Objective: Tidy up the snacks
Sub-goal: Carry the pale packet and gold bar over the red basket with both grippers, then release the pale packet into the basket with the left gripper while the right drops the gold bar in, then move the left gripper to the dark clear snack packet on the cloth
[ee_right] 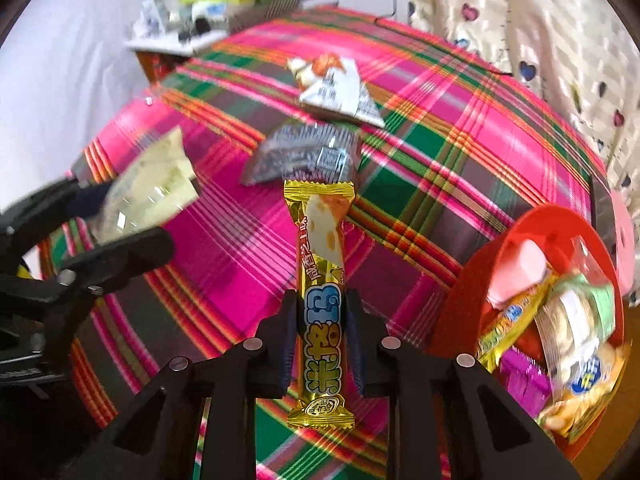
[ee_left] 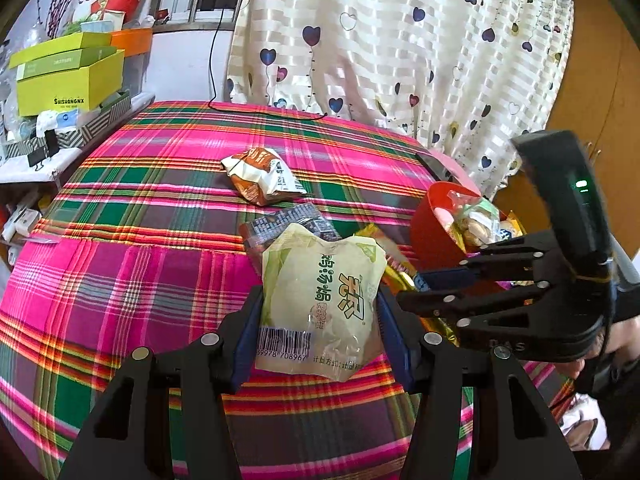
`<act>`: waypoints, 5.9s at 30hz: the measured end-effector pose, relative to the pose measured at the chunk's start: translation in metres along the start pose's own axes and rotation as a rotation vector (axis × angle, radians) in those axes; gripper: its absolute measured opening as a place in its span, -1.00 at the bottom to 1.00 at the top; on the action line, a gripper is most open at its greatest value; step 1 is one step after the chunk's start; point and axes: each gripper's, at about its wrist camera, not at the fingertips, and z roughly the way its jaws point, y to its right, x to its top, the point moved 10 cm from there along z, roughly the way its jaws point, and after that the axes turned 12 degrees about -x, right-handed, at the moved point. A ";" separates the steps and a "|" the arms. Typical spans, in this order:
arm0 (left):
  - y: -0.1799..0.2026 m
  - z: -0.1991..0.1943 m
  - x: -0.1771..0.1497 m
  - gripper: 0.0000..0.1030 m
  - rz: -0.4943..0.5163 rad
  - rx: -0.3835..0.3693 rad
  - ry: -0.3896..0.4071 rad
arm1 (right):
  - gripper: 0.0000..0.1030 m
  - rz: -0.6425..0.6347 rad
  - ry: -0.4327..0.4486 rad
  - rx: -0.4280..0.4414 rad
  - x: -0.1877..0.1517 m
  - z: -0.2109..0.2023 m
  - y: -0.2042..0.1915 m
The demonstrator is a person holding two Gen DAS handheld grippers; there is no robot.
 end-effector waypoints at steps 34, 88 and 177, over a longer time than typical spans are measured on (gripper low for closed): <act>0.075 -0.010 0.022 0.07 0.079 -0.090 0.031 | -0.60 0.234 0.277 0.013 -0.009 -0.092 0.054; 0.162 0.135 0.051 0.13 0.178 -0.180 -0.166 | -0.33 0.640 0.248 -0.057 -0.046 -0.042 0.249; -0.014 0.110 0.036 0.30 0.395 -0.084 -0.281 | 0.05 0.347 0.212 0.048 0.016 -0.031 0.092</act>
